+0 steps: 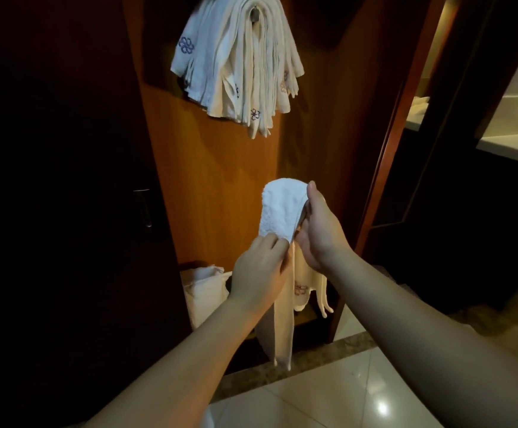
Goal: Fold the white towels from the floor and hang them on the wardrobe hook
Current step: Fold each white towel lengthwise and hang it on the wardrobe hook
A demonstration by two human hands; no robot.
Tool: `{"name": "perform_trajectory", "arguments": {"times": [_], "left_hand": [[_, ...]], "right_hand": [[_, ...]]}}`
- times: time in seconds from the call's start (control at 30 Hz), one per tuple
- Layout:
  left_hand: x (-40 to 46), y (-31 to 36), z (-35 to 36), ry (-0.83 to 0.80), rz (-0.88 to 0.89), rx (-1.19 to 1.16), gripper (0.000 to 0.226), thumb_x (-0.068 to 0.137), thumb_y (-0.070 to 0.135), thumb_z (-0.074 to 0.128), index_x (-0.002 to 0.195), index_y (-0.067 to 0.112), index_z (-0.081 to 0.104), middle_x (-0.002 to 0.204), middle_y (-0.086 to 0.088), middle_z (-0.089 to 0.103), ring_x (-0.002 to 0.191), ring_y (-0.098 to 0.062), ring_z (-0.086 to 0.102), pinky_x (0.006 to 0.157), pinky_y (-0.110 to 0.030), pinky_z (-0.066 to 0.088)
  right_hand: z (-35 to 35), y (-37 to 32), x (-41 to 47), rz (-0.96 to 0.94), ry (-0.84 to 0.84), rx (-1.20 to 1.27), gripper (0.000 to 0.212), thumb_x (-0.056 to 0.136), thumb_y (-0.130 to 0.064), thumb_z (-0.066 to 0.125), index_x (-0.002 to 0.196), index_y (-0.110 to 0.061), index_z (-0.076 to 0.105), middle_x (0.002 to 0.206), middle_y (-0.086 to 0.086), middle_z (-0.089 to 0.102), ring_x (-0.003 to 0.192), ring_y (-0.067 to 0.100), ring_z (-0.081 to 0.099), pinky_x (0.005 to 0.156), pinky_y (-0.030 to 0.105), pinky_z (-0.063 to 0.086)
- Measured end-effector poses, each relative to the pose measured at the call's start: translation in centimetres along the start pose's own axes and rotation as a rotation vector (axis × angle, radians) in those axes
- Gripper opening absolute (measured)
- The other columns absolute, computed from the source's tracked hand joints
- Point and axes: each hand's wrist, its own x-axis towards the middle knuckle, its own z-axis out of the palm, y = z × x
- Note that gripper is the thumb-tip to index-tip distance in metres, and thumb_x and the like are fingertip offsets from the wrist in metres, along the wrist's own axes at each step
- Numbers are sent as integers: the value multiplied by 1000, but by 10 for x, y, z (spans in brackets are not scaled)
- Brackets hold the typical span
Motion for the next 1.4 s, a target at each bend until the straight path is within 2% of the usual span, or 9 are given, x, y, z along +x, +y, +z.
{"name": "perform_trajectory", "arguments": {"times": [0.17,0.33,0.47,0.57,0.67,0.87,1.1,1.27,1.4], "left_hand": [[5,5,8,46,-299,-146,29,86,62,49,90,36,37,87,18,42,73,-4,48,51,-13,32],[16,-1,9,57,-401,-187,32,91,31,60,74,34,33,73,11,41,57,-8,45,48,-21,29],[16,-4,2,85,-342,-158,31,90,21,60,77,31,33,75,13,37,56,-7,41,47,-22,25],[11,-9,3,65,-332,-131,9,88,27,51,88,28,42,83,13,42,62,-7,47,46,-30,43],[-6,-28,19,-12,-436,-80,22,90,16,58,106,29,49,100,10,51,70,-11,57,54,-39,57],[-48,-77,56,-168,-549,56,8,86,27,66,93,27,61,83,16,41,84,-12,56,54,-23,39],[-72,-90,44,-108,-777,-325,21,92,24,66,88,39,52,89,13,62,73,-3,60,61,-40,57],[-74,-86,-34,600,-684,-857,33,79,29,74,101,50,60,100,20,67,91,4,64,74,-21,52],[-79,-78,-29,100,-778,-1108,50,88,13,73,135,10,56,115,-4,68,96,1,69,85,-26,58]], "right_hand": [[6,-1,-1,-19,-46,-50,24,97,-55,51,105,-33,57,96,-16,72,98,9,68,85,27,55],[6,-6,4,-200,127,-285,41,75,-65,61,95,-29,64,91,-8,72,89,11,73,77,37,61],[-4,-5,11,-251,268,-232,23,91,-50,66,89,-28,63,78,-24,71,79,-3,70,70,28,59],[-6,-9,11,-240,309,-194,12,98,-34,64,88,-27,62,77,-24,73,75,-9,70,60,19,52],[-9,-25,13,-237,347,-137,10,100,-27,60,91,-24,61,75,-17,75,72,0,73,59,22,54],[-15,-56,18,-260,415,13,7,98,-22,62,92,-24,60,72,-11,75,69,4,74,83,40,59],[-24,-70,25,-256,520,121,15,96,-19,66,88,-26,56,85,-3,74,77,11,74,82,38,61],[-33,-88,26,-200,541,440,30,88,-4,74,115,-6,60,100,13,72,83,25,74,56,31,60],[-23,-89,26,-143,524,530,36,84,0,76,116,-2,61,99,20,71,79,31,74,52,33,59]]}}
